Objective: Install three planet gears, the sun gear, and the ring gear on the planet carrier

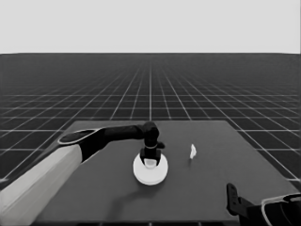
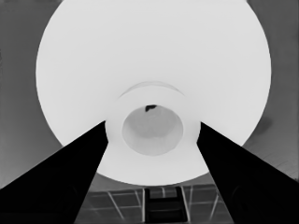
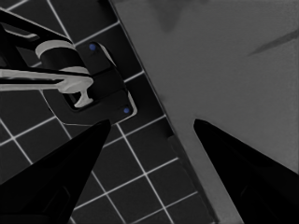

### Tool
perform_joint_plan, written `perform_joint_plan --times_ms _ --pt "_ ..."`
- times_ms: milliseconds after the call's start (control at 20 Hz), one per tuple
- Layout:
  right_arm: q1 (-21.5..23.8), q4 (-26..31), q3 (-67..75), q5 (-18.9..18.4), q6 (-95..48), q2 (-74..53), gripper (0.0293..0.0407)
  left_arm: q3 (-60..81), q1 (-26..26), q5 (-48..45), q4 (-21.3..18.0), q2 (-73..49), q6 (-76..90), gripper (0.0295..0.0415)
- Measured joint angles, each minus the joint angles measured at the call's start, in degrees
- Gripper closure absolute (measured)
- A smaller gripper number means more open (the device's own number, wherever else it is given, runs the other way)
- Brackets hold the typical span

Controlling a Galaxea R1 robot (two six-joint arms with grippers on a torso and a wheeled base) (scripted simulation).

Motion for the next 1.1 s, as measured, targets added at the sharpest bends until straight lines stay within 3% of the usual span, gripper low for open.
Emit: perform_joint_plan --times_ms 1100 --pt "0.0 0.0 0.0 0.0 0.0 0.0 0.0315 0.0 0.0 0.0 0.0 0.0 11.0 0.0362"
